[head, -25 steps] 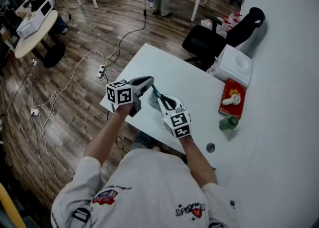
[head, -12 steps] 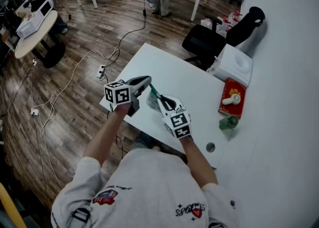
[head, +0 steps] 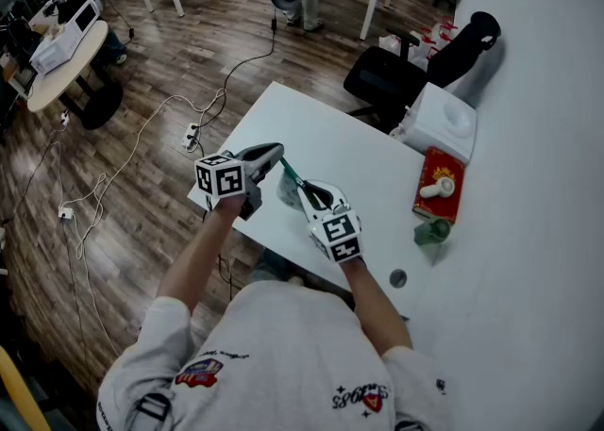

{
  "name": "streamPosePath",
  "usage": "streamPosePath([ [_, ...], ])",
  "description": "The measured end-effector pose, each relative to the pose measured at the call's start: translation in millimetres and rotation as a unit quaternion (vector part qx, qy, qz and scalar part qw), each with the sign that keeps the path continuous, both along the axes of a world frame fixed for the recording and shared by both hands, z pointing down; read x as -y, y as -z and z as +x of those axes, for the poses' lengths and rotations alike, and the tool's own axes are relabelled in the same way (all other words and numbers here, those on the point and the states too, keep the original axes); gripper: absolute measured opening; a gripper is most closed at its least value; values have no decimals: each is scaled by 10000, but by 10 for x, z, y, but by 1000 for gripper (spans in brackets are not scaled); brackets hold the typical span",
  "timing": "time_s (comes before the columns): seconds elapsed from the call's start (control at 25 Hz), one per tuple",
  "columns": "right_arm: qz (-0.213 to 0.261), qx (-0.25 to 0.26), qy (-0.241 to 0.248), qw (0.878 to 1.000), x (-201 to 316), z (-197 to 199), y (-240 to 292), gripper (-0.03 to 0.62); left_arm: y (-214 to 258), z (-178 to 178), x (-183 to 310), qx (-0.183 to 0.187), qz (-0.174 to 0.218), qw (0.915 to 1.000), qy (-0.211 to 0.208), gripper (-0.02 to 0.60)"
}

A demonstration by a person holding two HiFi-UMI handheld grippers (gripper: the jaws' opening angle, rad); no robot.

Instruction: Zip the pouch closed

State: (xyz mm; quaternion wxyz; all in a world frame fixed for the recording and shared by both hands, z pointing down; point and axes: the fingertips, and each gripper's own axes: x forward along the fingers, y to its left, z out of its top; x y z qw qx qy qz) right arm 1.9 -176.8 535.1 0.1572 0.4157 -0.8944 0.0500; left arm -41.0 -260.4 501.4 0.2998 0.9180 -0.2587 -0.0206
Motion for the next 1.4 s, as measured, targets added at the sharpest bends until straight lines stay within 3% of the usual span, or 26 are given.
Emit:
streamPosePath([
  [1.4, -62, 121, 2, 9999, -37, 227, -50, 38, -64, -107, 175, 122, -73, 9995, 286, 18],
])
